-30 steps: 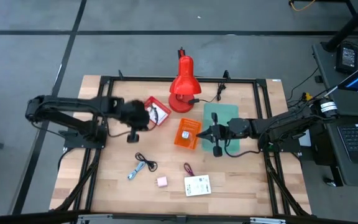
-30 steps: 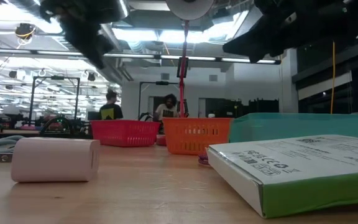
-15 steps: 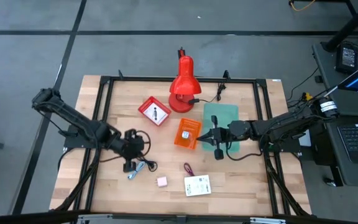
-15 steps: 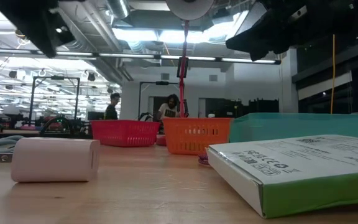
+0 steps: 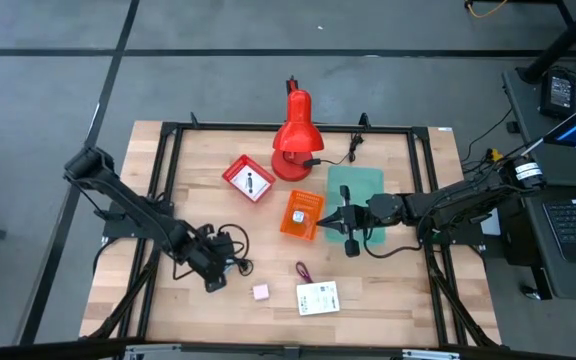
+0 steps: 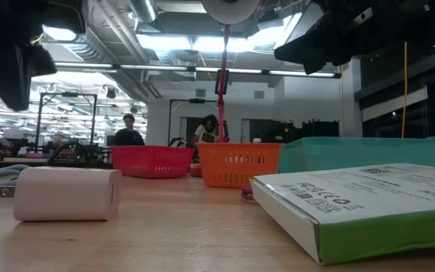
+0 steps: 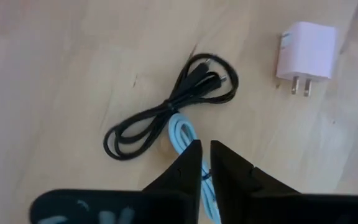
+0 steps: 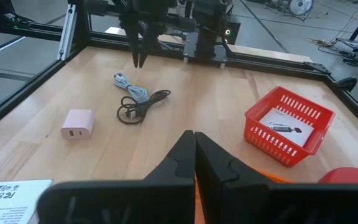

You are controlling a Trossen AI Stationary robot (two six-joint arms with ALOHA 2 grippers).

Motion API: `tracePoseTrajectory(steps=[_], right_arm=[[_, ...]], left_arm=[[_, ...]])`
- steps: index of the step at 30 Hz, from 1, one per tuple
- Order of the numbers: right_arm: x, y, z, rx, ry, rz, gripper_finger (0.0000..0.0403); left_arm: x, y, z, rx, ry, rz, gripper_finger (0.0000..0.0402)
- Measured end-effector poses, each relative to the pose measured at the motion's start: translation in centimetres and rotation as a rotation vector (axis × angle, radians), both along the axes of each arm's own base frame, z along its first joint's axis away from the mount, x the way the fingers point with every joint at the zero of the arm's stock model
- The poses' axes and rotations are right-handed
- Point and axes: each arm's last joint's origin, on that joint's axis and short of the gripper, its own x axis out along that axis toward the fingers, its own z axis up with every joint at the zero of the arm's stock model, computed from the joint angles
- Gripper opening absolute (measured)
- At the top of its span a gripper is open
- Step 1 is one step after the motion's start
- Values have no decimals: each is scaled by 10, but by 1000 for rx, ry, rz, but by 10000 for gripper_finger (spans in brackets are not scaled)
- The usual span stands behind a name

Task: Pick and place items into bin
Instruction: Put the blue charger cable into the green bin

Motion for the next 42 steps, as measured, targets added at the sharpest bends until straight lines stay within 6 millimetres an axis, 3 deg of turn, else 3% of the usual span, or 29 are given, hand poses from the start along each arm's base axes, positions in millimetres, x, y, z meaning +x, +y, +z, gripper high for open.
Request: tracePoseTrajectory(steps=[16,42], right_arm=[[0,0,-1,-7,12,0,0],[-1,-1,-3,-16,34,-3,0]], left_arm=[[-2,-12,-11,-108,92,114,142],[16,-18,-69,-118,381,89,148]])
